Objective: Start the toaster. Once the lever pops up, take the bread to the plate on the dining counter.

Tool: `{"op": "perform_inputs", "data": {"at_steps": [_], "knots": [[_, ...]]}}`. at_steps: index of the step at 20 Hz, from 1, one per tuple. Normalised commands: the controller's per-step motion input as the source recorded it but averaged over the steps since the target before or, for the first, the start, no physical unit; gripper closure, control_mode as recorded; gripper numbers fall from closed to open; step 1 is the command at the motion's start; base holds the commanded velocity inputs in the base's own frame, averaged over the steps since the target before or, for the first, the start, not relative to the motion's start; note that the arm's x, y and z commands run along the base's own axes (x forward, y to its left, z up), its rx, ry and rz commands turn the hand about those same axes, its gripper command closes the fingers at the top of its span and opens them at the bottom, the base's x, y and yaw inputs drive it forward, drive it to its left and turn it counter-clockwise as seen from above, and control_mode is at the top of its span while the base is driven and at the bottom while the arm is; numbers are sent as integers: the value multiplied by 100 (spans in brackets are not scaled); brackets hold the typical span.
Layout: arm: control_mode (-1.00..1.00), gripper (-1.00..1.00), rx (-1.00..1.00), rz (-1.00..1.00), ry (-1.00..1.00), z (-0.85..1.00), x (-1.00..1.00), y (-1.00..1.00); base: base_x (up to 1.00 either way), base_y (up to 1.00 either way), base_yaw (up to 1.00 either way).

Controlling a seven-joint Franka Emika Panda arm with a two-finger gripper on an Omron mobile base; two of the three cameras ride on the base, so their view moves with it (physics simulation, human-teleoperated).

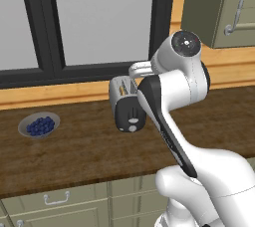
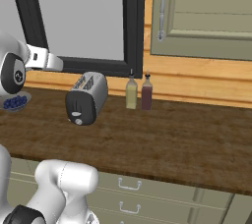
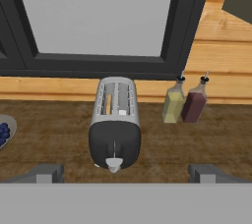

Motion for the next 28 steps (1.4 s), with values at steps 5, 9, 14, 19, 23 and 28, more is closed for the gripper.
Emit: {"op": "perform_inputs", "data": {"at_steps": [5,9,14,19,23,28], "knots": [[-100,-100,0,0,0,0,0,0,0,0,0],[-100,-100,0,0,0,0,0,0,0,0,0],[-100,-100,0,0,0,0,0,0,0,0,0],[-100,-100,0,0,0,0,0,0,0,0,0],[-100,-100,0,0,0,0,0,0,0,0,0],[-100,-100,0,0,0,0,0,0,0,0,0]]}}
